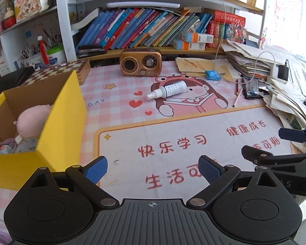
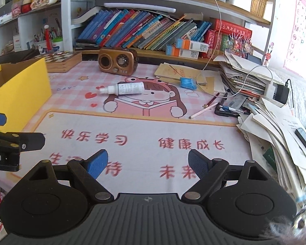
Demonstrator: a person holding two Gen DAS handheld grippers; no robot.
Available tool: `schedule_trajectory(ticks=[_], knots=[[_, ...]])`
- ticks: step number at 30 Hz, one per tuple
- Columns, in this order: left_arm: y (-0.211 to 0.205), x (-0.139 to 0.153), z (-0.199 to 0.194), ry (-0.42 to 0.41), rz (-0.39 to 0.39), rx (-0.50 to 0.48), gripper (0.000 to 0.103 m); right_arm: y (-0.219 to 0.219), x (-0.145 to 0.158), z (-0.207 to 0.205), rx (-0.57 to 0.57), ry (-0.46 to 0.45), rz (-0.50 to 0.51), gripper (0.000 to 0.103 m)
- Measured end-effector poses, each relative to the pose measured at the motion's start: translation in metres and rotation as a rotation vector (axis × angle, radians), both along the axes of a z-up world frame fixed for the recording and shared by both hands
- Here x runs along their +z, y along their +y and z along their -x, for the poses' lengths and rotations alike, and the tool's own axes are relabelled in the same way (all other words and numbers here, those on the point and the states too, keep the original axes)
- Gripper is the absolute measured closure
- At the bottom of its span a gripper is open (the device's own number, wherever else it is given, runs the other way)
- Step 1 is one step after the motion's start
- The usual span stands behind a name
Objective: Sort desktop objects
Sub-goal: 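Move the left tool to the white lotion bottle while the right tool approaches the blue bag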
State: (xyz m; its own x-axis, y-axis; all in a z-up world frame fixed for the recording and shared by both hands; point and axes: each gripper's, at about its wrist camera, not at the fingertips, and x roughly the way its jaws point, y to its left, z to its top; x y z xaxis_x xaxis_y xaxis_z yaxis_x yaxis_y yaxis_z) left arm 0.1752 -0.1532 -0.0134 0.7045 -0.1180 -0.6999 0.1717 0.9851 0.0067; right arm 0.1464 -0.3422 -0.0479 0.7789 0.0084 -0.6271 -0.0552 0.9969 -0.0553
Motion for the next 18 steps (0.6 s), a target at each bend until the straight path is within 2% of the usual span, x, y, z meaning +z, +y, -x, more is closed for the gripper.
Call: schedule_trajectory(ticks=[11,18], knots=[[-0.029,-0.006,-0.044,0.013,-0.029,0.04,0.005,-0.049,-0.009,-0.058,-0.015,0.015,-0.024,0.018],[-0.043,-0.007,-0.09,-0.019,-0.016,0.023,0.006,-0.075,-0.013,-0.117,-0.044,-0.007,-0.041,0.018]])
